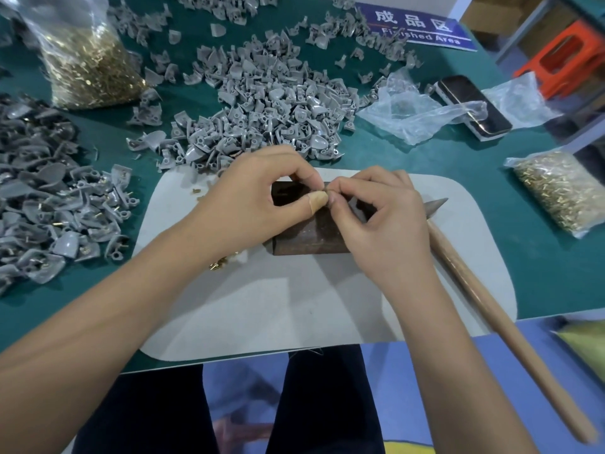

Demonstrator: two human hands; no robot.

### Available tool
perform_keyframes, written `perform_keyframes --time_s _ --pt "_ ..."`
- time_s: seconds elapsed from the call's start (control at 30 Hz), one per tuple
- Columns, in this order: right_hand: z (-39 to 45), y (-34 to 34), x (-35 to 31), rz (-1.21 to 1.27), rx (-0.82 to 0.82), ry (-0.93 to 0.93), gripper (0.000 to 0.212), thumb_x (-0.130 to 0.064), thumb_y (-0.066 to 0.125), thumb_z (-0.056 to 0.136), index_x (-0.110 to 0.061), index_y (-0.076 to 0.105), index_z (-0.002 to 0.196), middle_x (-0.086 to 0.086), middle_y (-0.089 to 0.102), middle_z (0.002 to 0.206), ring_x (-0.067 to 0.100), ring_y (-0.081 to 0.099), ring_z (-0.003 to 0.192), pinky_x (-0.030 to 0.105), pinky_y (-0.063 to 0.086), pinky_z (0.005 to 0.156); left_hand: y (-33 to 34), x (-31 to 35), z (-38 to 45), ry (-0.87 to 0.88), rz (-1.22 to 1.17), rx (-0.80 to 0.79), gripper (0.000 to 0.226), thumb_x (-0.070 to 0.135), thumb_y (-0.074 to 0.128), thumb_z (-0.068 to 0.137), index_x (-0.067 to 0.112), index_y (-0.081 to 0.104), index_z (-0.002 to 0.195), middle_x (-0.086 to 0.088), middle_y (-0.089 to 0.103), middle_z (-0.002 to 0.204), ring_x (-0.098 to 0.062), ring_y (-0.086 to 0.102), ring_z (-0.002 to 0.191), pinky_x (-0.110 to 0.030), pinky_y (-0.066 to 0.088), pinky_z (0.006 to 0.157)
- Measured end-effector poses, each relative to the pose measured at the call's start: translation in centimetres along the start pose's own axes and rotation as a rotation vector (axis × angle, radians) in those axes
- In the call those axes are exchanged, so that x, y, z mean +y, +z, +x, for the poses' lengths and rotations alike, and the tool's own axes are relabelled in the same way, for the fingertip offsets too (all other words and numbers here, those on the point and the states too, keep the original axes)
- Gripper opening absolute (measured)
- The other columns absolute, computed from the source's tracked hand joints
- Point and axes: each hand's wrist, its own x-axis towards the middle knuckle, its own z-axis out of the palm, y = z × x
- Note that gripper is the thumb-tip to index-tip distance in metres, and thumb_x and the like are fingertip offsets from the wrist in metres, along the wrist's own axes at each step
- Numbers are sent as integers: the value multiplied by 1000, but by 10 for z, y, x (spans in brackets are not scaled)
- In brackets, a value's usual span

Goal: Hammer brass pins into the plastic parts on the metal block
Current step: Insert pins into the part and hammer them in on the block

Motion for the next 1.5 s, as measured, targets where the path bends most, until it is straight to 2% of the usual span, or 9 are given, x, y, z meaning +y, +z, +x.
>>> perform_keyframes --time_s 0.47,0.57,0.67,0.87,1.0,1.1,1.17,1.3,1.5 --pt "-15 -23 6 35 173 2 12 -22 67 97 -25 78 102 -15 72 96 18 59 95 42 48 87 1 -4 -3 -15 -26 0 4 30 75 88 27 76 90 14 67 95 -16 65 93 -40 53 83" --pt "-31 -48 29 -163 227 216 20 -19 63 99 -22 74 114 -5 70 105 25 56 101 45 47 91 1 -2 -4 -58 -36 13 5 35 74 85 32 75 89 16 62 98 -13 62 98 -39 52 86" --pt "-58 -61 43 -471 69 502 34 -31 65 96 -19 67 128 7 64 119 35 50 109 45 40 93 0 -1 -4 -73 -48 6 6 37 74 84 34 75 89 15 61 97 -11 61 98 -38 52 85" --pt "-67 -72 44 -481 -13 549 20 -25 55 102 -20 64 119 2 56 109 29 53 97 40 38 73 0 1 -4 -61 -10 21 4 34 74 85 31 75 89 17 61 97 -10 61 97 -37 52 84" --pt "-53 -83 27 -143 95 433 16 -26 60 99 -35 50 109 -15 61 107 16 61 83 40 47 72 2 2 -4 -57 13 39 4 31 75 85 29 76 88 17 61 96 -10 61 94 -39 52 84" --pt "-39 -81 6 -9 -22 305 13 -31 57 102 -39 48 104 -22 71 86 5 65 74 18 42 59 2 1 -5 -65 16 47 3 34 76 85 32 76 88 16 60 93 -10 61 92 -41 52 81" --pt "-33 -76 -6 45 -110 287 5 -42 54 103 -42 55 108 -17 69 73 4 58 61 17 38 53 2 0 -5 -77 -2 51 6 39 74 84 34 76 88 14 59 92 -11 61 89 -43 52 79" --pt "-35 -68 -22 -153 -171 251 25 -54 45 100 -54 53 124 -20 69 84 17 63 80 40 54 70 2 -2 -5 -85 -27 43 9 43 74 83 37 76 89 14 60 92 -10 62 88 -43 53 77" --pt "-26 -69 -31 -279 -29 155 28 -61 36 100 -54 48 125 -12 74 95 29 66 90 46 57 71 1 -1 -6 -73 5 50 4 41 77 85 40 75 88 15 59 90 -7 60 86 -43 53 75"
